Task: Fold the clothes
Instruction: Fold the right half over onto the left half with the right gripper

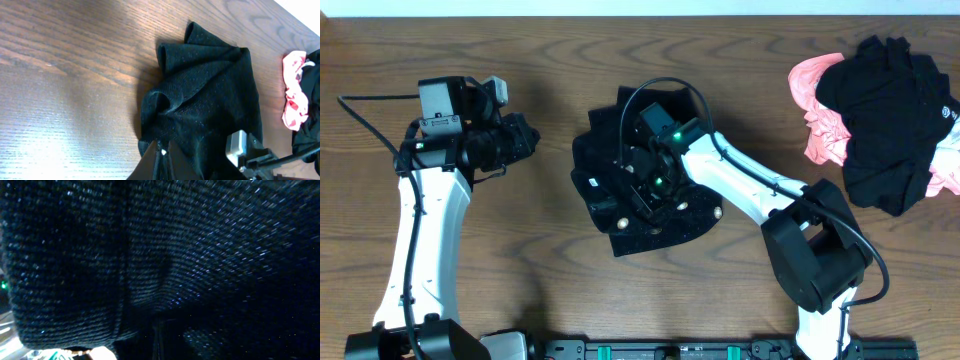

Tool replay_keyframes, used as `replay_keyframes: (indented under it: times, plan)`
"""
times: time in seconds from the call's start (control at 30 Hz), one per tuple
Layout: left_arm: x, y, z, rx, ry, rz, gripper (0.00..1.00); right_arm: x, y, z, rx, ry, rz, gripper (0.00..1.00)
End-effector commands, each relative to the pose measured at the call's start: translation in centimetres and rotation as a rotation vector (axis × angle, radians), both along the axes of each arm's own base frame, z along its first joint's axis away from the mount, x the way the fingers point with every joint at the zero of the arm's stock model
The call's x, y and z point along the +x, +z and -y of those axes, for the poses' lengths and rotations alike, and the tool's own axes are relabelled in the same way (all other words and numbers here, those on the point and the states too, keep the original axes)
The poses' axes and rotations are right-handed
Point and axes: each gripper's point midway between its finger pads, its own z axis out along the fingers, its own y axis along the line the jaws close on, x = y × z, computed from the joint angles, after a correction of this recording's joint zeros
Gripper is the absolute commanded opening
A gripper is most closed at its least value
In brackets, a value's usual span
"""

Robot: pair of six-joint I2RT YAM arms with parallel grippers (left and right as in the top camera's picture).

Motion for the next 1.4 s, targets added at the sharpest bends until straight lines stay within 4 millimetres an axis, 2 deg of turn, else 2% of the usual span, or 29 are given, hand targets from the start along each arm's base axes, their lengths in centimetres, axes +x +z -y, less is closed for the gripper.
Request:
replay_keyframes:
  times: [0.0, 0.1, 0.2, 0.37, 0.53, 0.83, 0.9, 1.03, 1.13, 1.23, 1.3, 1.37]
  plan:
    - [0.1, -0.1, -0.4, 0.022, -0.005, 0.010, 0.08, 1.4, 2.2, -0.7, 0.054, -0.012, 0.038, 0.01]
    - [-0.1, -0.2, -0.3, 0.021, -0.005, 0.003, 0.08, 2.2, 4.9, -1.2, 0.088, -0.016, 0.061, 0.01]
    - [-0.3, -0.3, -0.3, 0.020, -0.006, -0.008, 0.08, 2.5, 6.6, -0.9, 0.089, -0.035, 0.061, 0.03]
    - [-0.5, -0.5, -0.3, 0.020, -0.008, -0.019, 0.08, 2.3, 7.1, 0.8, 0.074, -0.119, -0.026, 0.03]
    - [-0.5, -0.5, -0.3, 0.020, -0.008, -0.019, 0.08, 2.4, 5.6, 3.0, 0.039, -0.177, -0.083, 0.06]
    - [-0.6, -0.5, -0.2, 0.020, -0.009, -0.021, 0.08, 3.3, -0.7, 5.4, 0.063, -0.266, -0.064, 0.10]
    - [-0.6, -0.6, -0.2, 0.019, -0.011, -0.025, 0.08, 3.8, -1.4, 5.7, 0.076, -0.277, -0.043, 0.09]
    - [-0.6, -0.8, -0.2, 0.018, -0.011, -0.034, 0.08, 4.7, -1.5, 5.7, 0.099, -0.282, -0.008, 0.08]
    - [-0.6, -1.3, 0.0, 0.015, -0.017, -0.049, 0.08, 5.4, -0.4, 4.9, 0.147, -0.260, 0.022, 0.05]
    - [-0.8, -1.3, 1.1, 0.028, -0.065, -0.043, 0.07, 6.8, 2.1, 4.1, 0.192, -0.246, 0.084, 0.10]
    - [-0.8, -1.2, 2.2, 0.047, -0.123, -0.022, 0.07, 7.9, 4.6, 3.6, 0.225, -0.236, 0.144, 0.25]
    - [-0.8, -1.2, 3.6, 0.059, -0.177, -0.005, 0.07, 8.9, 7.7, 3.5, 0.256, -0.220, 0.211, 0.49]
